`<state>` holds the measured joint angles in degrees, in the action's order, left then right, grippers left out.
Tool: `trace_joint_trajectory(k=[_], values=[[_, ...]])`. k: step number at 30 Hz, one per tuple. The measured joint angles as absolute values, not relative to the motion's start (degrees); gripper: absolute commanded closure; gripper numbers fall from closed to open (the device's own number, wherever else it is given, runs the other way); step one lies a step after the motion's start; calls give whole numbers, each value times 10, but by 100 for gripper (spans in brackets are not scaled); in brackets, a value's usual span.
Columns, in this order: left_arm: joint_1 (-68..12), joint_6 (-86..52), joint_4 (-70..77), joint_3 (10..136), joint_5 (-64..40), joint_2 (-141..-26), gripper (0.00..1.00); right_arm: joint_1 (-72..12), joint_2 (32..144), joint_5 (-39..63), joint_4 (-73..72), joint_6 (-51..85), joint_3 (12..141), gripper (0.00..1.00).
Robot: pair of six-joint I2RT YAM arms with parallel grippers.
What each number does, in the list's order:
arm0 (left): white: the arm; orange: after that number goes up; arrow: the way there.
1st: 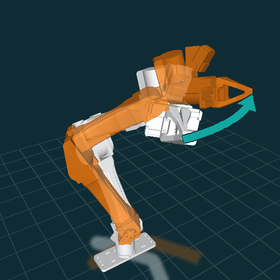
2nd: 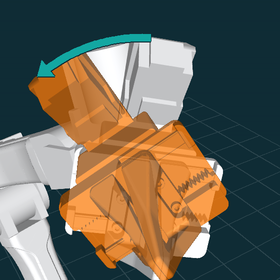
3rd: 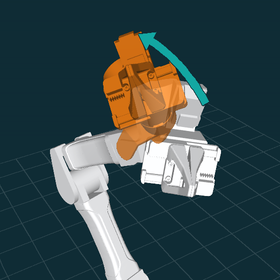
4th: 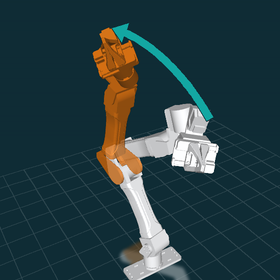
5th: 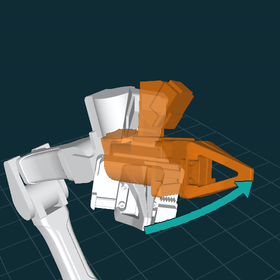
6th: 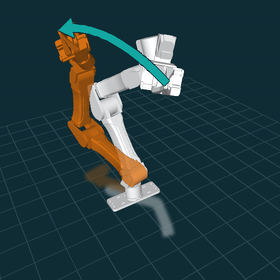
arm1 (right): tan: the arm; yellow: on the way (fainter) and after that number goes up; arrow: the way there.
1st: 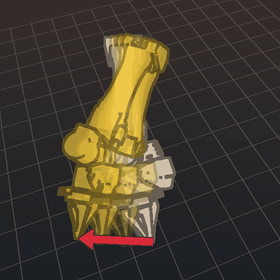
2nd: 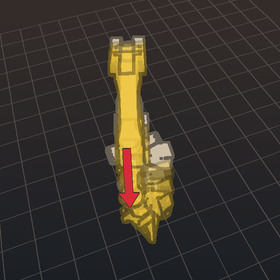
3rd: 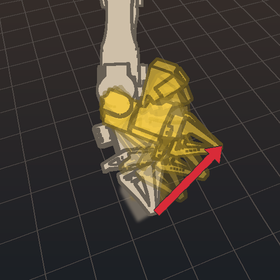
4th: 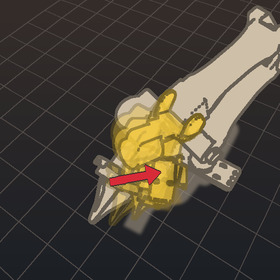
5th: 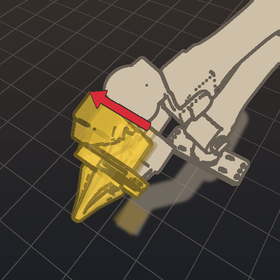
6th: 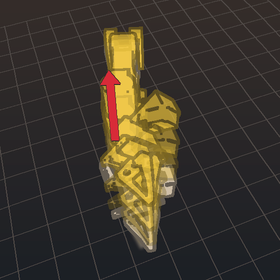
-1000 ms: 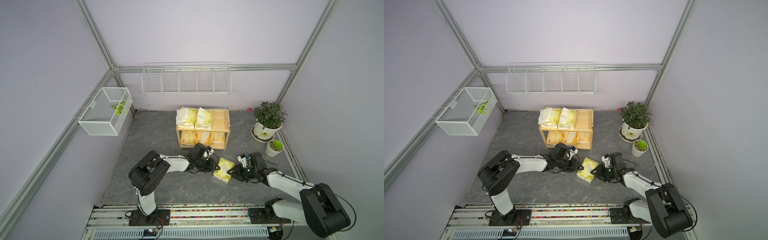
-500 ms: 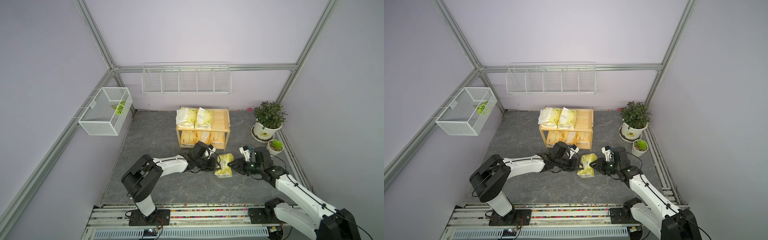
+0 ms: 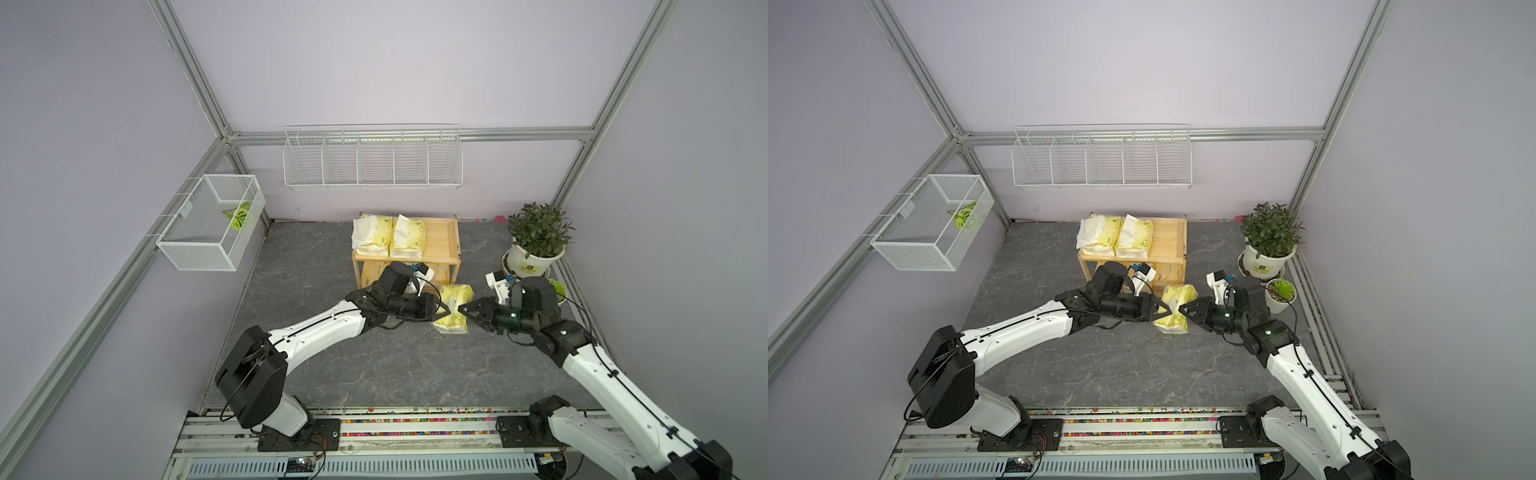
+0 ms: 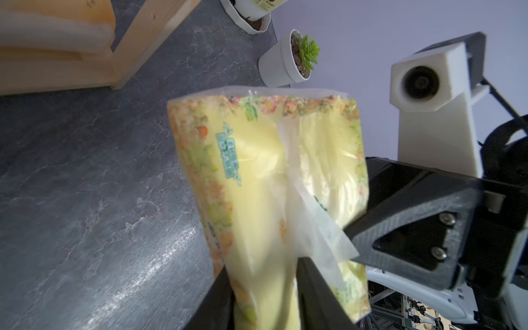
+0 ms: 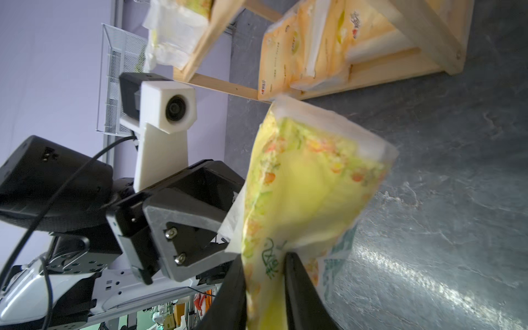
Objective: Place the tissue boxes on the shelf by color
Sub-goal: Place a box of tissues on the shelf.
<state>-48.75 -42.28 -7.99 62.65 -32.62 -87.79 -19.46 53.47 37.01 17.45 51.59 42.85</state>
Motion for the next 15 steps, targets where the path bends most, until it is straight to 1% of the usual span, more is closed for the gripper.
trace_joint_trajectory(k=[8, 15], values=[[-459, -409, -122, 711, -309, -885, 60, -194, 601, 353, 171, 513, 528, 75], [-425, -387, -142, 811, -307, -934, 59, -176, 685, 343, 158, 504, 622, 74]])
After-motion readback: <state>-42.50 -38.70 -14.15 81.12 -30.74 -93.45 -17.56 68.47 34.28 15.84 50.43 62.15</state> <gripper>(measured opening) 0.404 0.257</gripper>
